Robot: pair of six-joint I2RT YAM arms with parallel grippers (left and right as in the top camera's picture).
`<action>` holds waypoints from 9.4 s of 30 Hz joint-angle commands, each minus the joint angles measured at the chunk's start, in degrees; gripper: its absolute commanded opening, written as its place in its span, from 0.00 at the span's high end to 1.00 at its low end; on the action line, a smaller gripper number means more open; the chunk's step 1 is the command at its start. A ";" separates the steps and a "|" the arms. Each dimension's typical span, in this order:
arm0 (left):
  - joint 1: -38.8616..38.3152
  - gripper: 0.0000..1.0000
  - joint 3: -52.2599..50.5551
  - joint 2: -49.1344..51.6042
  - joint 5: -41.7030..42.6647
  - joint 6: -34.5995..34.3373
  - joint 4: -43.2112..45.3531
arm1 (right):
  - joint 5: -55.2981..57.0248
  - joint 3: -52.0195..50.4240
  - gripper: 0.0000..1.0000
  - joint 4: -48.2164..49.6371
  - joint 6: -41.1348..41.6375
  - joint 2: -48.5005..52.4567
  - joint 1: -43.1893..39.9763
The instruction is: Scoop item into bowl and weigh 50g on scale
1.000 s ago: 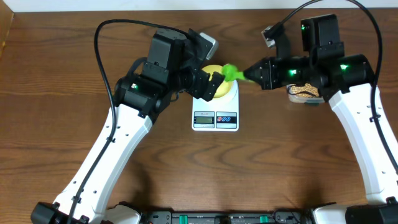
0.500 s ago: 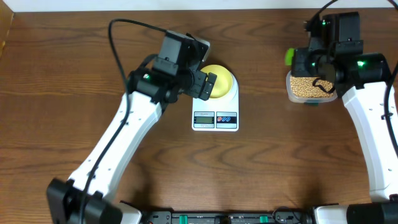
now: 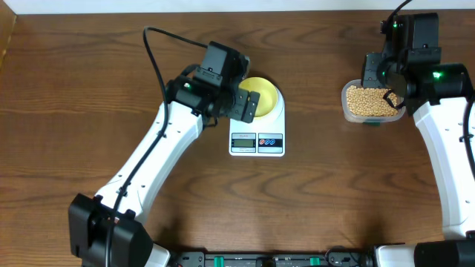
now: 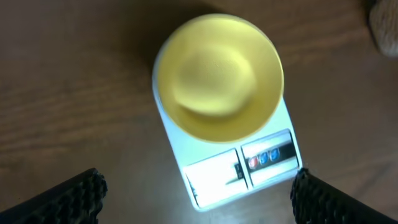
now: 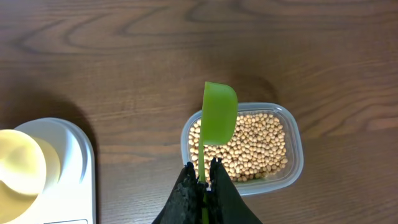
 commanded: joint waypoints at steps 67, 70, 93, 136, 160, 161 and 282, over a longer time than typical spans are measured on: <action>-17.81 0.02 -9.73 17.59 -0.74 -5.25 12.48 | -4.07 1.03 0.99 -10.23 1.09 0.07 -0.33; -17.81 0.02 -9.73 17.59 -0.74 -5.22 13.14 | -4.07 1.03 0.99 -10.23 1.09 0.07 -0.33; -17.81 0.02 -9.75 21.33 -0.28 -5.27 13.18 | -4.04 1.03 0.99 -10.25 1.09 0.04 -0.33; -17.79 0.02 -7.28 -28.11 -17.31 -6.03 -12.20 | 6.43 1.03 0.99 -10.25 1.07 0.07 -0.33; -17.81 0.02 -7.28 -29.88 -20.04 -6.08 -12.13 | 11.65 -2.32 0.99 -2.51 0.44 7.43 -1.79; -17.81 0.02 -7.28 -29.90 -20.02 -6.05 -12.13 | 11.63 -2.32 0.99 -2.73 0.44 8.26 -1.79; -17.81 0.02 -7.30 -29.79 -19.63 -6.05 -12.20 | -95.65 -13.07 0.99 6.49 -10.58 21.51 -17.27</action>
